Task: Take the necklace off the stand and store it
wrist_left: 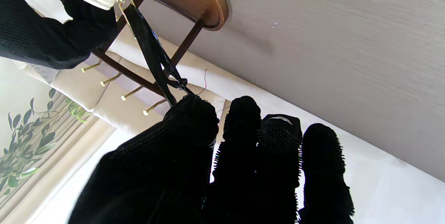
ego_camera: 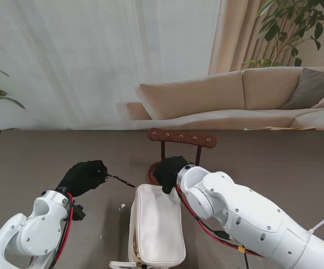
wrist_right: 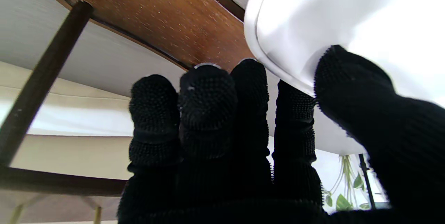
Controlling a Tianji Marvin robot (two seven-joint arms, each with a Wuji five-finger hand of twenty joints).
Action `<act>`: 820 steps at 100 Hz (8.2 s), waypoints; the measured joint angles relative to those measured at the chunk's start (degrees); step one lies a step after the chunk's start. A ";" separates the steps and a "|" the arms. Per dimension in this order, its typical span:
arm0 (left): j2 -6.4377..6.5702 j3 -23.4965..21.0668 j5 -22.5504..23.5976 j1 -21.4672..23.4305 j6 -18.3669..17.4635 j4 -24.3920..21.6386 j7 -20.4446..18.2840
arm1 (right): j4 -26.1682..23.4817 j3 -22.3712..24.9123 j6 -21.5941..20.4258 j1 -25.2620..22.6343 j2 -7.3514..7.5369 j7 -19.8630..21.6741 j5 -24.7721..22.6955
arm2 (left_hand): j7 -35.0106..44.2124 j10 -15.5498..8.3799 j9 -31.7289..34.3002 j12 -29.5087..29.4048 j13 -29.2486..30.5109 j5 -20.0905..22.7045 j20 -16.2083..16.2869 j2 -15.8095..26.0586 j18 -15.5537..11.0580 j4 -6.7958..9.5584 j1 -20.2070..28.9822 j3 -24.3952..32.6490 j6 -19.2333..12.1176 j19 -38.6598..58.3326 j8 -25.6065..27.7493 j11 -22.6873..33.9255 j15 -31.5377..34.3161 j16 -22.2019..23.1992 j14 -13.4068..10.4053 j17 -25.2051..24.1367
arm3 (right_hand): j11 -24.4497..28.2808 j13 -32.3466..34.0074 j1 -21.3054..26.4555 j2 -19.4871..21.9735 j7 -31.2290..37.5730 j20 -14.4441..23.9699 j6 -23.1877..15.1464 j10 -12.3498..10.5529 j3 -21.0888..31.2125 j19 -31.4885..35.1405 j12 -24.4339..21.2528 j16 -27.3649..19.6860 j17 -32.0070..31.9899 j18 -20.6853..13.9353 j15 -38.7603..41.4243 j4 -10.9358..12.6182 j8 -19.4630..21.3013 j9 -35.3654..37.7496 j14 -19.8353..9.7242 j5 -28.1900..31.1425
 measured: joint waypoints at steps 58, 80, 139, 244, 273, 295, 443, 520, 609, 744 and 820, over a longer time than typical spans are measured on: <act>0.10 2.95 -2.34 -1.40 -2.73 2.40 -1.86 | 2.99 6.09 -8.97 -4.57 -0.16 -6.39 2.61 | 0.01 0.00 0.01 -0.01 -0.01 0.38 0.00 -0.07 0.11 -0.01 0.05 0.20 1.84 0.00 -0.04 -0.05 -0.52 -0.03 0.06 0.00 | -3.56 -15.17 -14.67 28.28 -18.79 0.02 7.60 3.50 -26.01 -5.56 -9.75 -4.49 -0.98 3.78 -15.37 14.07 -1.17 -20.97 5.40 -15.96; 0.17 2.98 -2.35 -0.25 -3.39 1.79 -1.79 | 4.98 5.17 -12.17 -1.93 0.55 -0.84 5.06 | 0.04 0.01 0.01 -0.01 -0.01 0.39 0.00 -0.07 0.11 0.00 0.05 0.20 1.92 0.00 -0.04 -0.06 -0.53 -0.03 0.06 -0.03 | -4.67 -19.20 -15.27 34.71 -19.23 1.12 7.49 3.76 -40.24 -6.95 -10.87 -4.56 -0.99 3.84 -15.66 14.39 -2.54 -24.92 5.85 -18.23; 0.30 0.85 -2.63 6.50 -5.64 -4.39 -2.43 | 11.57 1.72 -17.08 1.36 -0.64 -6.55 9.19 | 0.06 0.08 0.01 -0.01 -0.03 0.39 0.00 -0.07 0.12 0.03 0.06 0.20 2.02 0.00 -0.04 -0.10 -0.58 -0.03 0.11 -0.57 | 2.74 0.00 -12.38 15.61 -5.23 1.48 5.65 1.33 -8.04 1.72 -3.54 0.01 -0.06 3.29 2.59 1.54 0.73 0.72 2.21 6.71; 0.13 0.34 -2.55 10.25 -7.51 -8.37 -1.33 | 9.43 6.56 -15.44 -2.44 -0.46 -9.90 4.60 | -0.03 0.27 0.01 -0.01 -0.03 0.44 0.00 -0.03 0.14 0.13 0.11 0.19 2.48 0.00 -0.07 -0.12 -0.59 -0.03 0.21 -0.61 | -9.49 -15.06 -14.64 23.76 -23.26 1.49 5.08 2.99 -20.22 -4.62 -13.95 -5.89 -0.97 5.04 -20.77 12.67 -2.23 -20.29 5.83 -17.30; 0.24 0.69 -3.00 10.58 -7.34 -7.93 -1.73 | 8.91 2.85 -19.30 -0.16 -0.71 -12.45 5.52 | 0.03 0.28 0.01 -0.01 -0.03 0.44 0.00 -0.03 0.14 0.14 0.11 0.16 2.49 0.00 -0.07 -0.12 -0.60 -0.04 0.22 -0.61 | -10.45 -19.21 -14.68 26.88 -22.31 1.50 4.10 3.10 -24.48 -6.96 -16.66 -6.86 -0.97 5.09 -22.12 12.68 -7.73 -26.58 6.44 -25.37; 0.25 0.84 -3.21 10.87 -7.48 -7.65 -1.75 | 11.18 -4.10 -20.29 6.10 -1.55 -9.87 7.45 | 0.04 0.29 0.01 -0.01 -0.04 0.44 0.00 -0.03 0.14 0.70 0.11 0.03 2.54 0.00 -0.07 -0.15 -0.60 -0.04 0.23 -0.64 | -9.92 -19.83 -14.68 25.95 -22.33 1.50 3.26 3.10 -24.23 -7.69 -17.04 -6.87 -0.97 5.09 -22.35 12.69 -9.24 -29.12 6.21 -28.92; 0.61 -2.08 -0.29 15.56 -10.57 -11.12 -3.38 | 18.12 -9.04 -18.99 12.10 -4.37 -8.64 10.46 | -3.92 0.34 0.01 -0.01 -0.06 0.21 0.00 1.37 0.14 0.77 1.46 -0.70 4.17 0.00 -0.01 -0.18 -0.60 -0.04 0.26 -0.75 | 1.85 0.03 -8.68 10.01 4.41 1.53 -1.20 -0.42 -6.87 0.53 1.80 0.78 -0.04 0.23 4.32 -1.83 5.28 0.61 -0.72 3.85; 0.07 -7.43 2.27 19.81 -10.35 -14.01 -1.86 | 18.30 -11.62 -19.56 13.69 -4.07 -8.92 8.47 | -4.69 0.34 0.01 -0.01 -0.07 -0.28 0.00 1.45 0.15 0.79 1.49 -0.74 1.66 0.00 -0.45 -0.18 -0.61 -0.04 0.27 -0.76 | 1.93 0.03 -9.22 11.72 4.59 1.68 -1.85 -0.42 -6.87 1.05 1.81 0.71 -0.04 -0.31 4.79 -0.75 5.42 0.57 -1.20 3.81; 0.32 -6.59 4.57 21.61 -13.18 -18.06 -0.84 | 20.42 -15.00 -17.26 15.95 -5.26 -9.16 9.45 | -5.01 0.33 0.01 -0.01 -0.07 -0.23 0.00 1.46 0.15 1.44 1.49 -1.22 4.09 0.00 -1.24 -0.18 -0.61 -0.04 0.27 -0.77 | 1.97 0.03 -11.05 11.71 4.97 2.94 -1.85 -0.42 -6.90 1.10 1.81 0.75 -0.04 -0.38 5.48 -1.57 5.56 0.52 -1.24 3.81; 1.21 0.23 1.65 13.57 -5.82 -10.04 -6.00 | 9.69 1.08 -15.58 3.61 0.43 -4.92 -0.55 | 0.52 0.39 -0.37 -0.18 -0.18 0.47 0.00 1.96 0.15 0.82 1.49 -2.95 4.78 0.00 -0.07 -0.60 -1.29 -0.04 0.27 -0.79 | 1.03 0.03 -3.54 16.51 3.18 2.95 -1.84 -0.43 -5.72 1.19 0.54 -0.57 -0.02 -0.40 1.50 4.61 2.11 -1.60 -1.14 -0.44; 1.66 9.77 -2.38 4.47 -2.28 -2.53 -6.45 | 9.43 5.37 -18.28 1.16 1.51 1.74 5.94 | 0.61 0.39 -0.38 -0.77 -0.18 0.47 0.00 1.95 0.15 0.81 1.49 -2.95 4.78 0.00 -0.07 -0.60 -1.36 -0.04 0.27 -0.80 | -5.66 -4.88 -22.55 44.71 -15.09 3.05 6.03 3.00 -36.50 1.08 -10.93 -1.94 -0.93 1.62 -7.99 14.74 -1.57 -13.51 2.11 -7.52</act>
